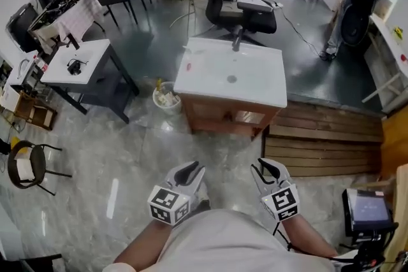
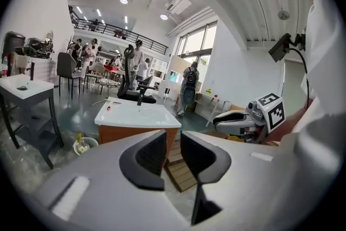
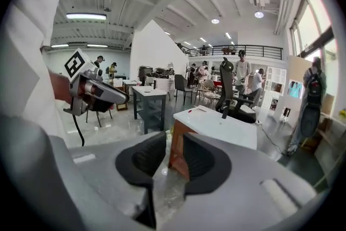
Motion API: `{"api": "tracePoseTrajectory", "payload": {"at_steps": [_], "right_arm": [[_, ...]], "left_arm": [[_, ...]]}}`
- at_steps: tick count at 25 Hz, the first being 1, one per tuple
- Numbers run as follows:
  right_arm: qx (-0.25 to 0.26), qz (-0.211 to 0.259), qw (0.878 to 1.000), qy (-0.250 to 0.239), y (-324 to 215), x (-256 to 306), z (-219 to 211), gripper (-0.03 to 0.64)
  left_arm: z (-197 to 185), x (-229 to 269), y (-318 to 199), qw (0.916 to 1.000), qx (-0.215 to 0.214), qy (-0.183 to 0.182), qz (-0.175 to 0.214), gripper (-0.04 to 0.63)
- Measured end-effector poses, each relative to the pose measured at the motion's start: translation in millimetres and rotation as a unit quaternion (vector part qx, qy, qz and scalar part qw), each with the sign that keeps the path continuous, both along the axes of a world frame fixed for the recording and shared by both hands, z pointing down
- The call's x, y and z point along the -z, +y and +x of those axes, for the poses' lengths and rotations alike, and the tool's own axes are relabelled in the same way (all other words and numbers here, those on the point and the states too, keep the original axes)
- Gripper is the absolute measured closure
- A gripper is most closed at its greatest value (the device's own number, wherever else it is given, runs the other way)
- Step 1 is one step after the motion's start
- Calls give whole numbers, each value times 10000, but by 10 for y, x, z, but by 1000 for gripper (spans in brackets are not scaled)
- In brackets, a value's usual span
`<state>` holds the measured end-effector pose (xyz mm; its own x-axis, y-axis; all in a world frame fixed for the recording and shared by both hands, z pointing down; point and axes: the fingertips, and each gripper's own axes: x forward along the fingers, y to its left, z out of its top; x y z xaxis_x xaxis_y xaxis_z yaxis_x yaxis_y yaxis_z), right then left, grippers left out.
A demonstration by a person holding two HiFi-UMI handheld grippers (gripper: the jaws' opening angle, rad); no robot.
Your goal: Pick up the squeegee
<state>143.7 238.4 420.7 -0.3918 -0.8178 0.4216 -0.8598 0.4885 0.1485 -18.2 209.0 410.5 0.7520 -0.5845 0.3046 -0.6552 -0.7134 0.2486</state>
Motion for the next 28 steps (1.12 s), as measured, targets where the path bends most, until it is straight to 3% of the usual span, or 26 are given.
{"api": "tracePoseTrajectory", "payload": {"at_steps": [7,12,20,28], "right_arm": [[-301,49,9995,23,-1006,-26,-126,483],[-361,-138,9992,-28,-1351,-6,-180,482],[-179,-357,9992,-87,-2350,-196,214,482],[191,-384,9988,-238,-3563,-125,963,482]], "left_arm": [[-198,-194,-1185,9996,-97,-243,51,482],[-371,-243,-1846,9990,252,-376,55,474],[-231,-508,-3202,9931,883,-771,99,455],[109,-926,-4599,9799,1490,-1326,-80,440]]}}
